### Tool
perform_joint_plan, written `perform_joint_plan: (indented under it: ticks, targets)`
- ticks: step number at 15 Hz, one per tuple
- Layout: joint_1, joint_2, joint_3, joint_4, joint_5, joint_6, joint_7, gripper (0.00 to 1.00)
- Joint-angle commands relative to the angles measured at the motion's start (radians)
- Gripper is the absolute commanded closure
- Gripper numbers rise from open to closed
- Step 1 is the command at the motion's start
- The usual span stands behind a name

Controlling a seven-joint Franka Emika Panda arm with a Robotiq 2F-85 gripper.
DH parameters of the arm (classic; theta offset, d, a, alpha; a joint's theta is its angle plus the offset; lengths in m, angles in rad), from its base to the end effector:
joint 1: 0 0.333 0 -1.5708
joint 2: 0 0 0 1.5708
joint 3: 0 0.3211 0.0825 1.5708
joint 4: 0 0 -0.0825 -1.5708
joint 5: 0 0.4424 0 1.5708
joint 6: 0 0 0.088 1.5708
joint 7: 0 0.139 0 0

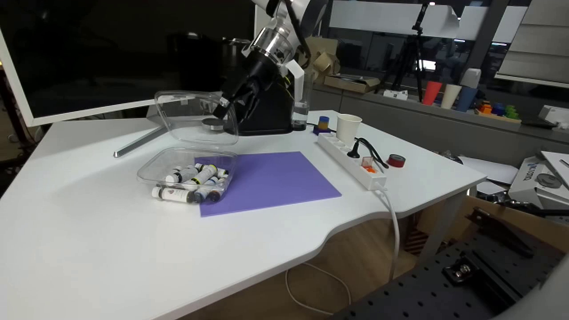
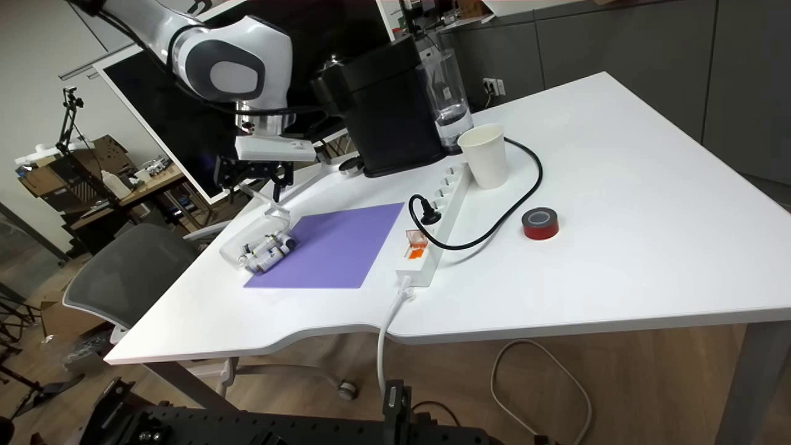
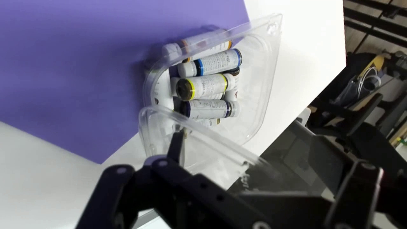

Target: Take the object and put it in the plastic box, then close it

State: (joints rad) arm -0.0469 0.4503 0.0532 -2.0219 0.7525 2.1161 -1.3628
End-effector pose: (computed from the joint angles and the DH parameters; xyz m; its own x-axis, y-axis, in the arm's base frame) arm 0.6028 0.0550 0.1433 0.6945 0.6340 0.3402 0.6997 -0.4849 -0.5247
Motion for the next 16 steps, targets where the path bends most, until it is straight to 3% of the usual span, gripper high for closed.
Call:
perform_joint_plan:
  ticks: [1,9,16]
  targets:
    - [0.027,-0.039,0.007,-0.029,-0.114,0.029,0.054,0.00]
    - [0.093,-0.045,0.043,-0.054,-0.430,0.100,0.214,0.00]
    - [0.182,-0.068,0.031,-0.099,-0.836,0.060,0.468,0.00]
